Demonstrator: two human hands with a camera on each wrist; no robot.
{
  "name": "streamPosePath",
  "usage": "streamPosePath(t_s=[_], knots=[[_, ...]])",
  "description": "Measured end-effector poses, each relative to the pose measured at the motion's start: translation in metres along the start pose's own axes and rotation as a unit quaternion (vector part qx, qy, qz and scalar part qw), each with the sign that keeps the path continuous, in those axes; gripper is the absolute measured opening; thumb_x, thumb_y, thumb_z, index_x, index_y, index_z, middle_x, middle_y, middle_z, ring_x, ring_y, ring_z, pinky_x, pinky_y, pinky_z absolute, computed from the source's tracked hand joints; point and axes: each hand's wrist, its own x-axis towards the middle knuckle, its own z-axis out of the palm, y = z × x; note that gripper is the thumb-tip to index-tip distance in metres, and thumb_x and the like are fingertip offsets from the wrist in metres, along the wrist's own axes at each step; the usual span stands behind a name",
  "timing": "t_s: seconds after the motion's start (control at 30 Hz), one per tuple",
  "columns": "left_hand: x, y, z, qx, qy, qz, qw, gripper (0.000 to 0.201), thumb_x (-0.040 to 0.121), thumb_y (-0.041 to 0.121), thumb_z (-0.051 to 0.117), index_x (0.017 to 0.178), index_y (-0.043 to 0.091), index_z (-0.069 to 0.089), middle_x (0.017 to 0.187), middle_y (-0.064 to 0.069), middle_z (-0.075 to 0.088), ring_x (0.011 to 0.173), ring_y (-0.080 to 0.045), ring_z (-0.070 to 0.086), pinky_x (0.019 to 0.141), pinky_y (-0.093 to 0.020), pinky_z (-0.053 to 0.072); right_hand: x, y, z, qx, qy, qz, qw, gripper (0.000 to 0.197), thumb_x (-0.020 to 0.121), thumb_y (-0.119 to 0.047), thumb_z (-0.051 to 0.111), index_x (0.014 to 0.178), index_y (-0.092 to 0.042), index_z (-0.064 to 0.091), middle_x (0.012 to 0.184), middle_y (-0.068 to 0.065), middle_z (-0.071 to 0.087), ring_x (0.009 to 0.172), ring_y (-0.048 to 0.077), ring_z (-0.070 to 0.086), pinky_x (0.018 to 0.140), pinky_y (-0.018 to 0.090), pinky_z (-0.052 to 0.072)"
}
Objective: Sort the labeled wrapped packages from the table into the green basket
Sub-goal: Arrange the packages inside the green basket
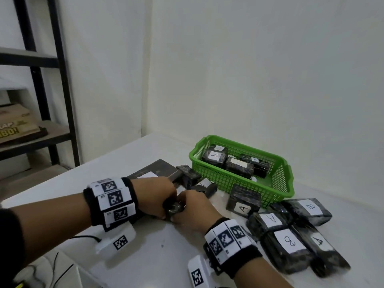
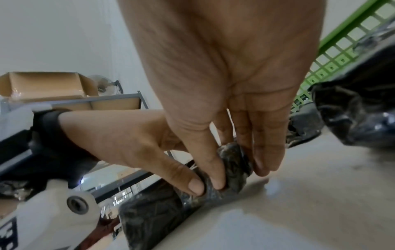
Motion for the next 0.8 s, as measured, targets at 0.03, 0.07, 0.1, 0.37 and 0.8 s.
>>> streamPosePath(t_s=[0.03, 0.07, 0.1, 0.37, 0.8], knots=[[-0.002, -0.002, -0.005, -0.027, 0.012, -0.009, 1.000, 0.023, 0.082, 0.036, 0.073, 0.100, 0.021, 0.073, 0.095, 0.000, 0.073, 0.081, -0.016, 0.062, 0.071, -0.028, 0.049, -0.001, 0.003, -0.004, 0.020, 0.013, -0.005, 1.000, 0.024, 0.082, -0.020, 0.081, 0.106, -0.016, 0.077, 0.106, 0.006, 0.077, 0.098, 0.022, 0.070, 0.083, 0.030, 0.055], [-0.004, -0.004, -0.009, -0.065, 0.028, -0.017, 0.997, 0.023, 0.082, 0.036, 0.075, 0.102, 0.023, 0.073, 0.093, 0.003, 0.074, 0.080, -0.014, 0.064, 0.070, -0.027, 0.050, -0.002, 0.006, -0.008, 0.039, 0.029, -0.008, 0.999, 0.024, 0.082, -0.020, 0.082, 0.106, -0.017, 0.077, 0.104, 0.002, 0.077, 0.096, 0.018, 0.069, 0.081, 0.025, 0.054], [-0.005, -0.007, -0.014, -0.107, 0.049, -0.023, 0.993, 0.025, 0.081, 0.036, 0.077, 0.104, 0.026, 0.073, 0.094, 0.007, 0.074, 0.082, -0.011, 0.065, 0.072, -0.025, 0.052, -0.004, 0.010, -0.014, 0.060, 0.050, -0.011, 0.997, 0.026, 0.082, -0.022, 0.084, 0.107, -0.020, 0.076, 0.101, -0.003, 0.076, 0.094, 0.014, 0.068, 0.078, 0.020, 0.052], [0.017, 0.018, -0.034, -0.475, 0.179, 0.025, 0.861, 0.028, 0.081, 0.025, 0.086, 0.107, 0.028, 0.077, 0.095, 0.003, 0.079, 0.089, -0.017, 0.075, 0.082, -0.029, 0.056, -0.038, 0.060, -0.060, 0.345, 0.203, -0.059, 0.914, 0.035, 0.079, -0.007, 0.089, 0.109, -0.019, 0.075, 0.100, -0.005, 0.082, 0.094, 0.009, 0.078, 0.082, 0.023, 0.060], [0.104, 0.124, -0.020, -0.679, 0.166, 0.131, 0.703, 0.025, 0.090, 0.006, 0.076, 0.115, 0.007, 0.076, 0.106, -0.008, 0.080, 0.101, -0.023, 0.077, 0.091, -0.031, 0.061, -0.087, 0.147, -0.090, 0.416, 0.330, 0.009, 0.848, 0.027, 0.079, -0.015, 0.089, 0.104, -0.012, 0.080, 0.096, 0.003, 0.083, 0.096, 0.019, 0.079, 0.088, 0.034, 0.062]])
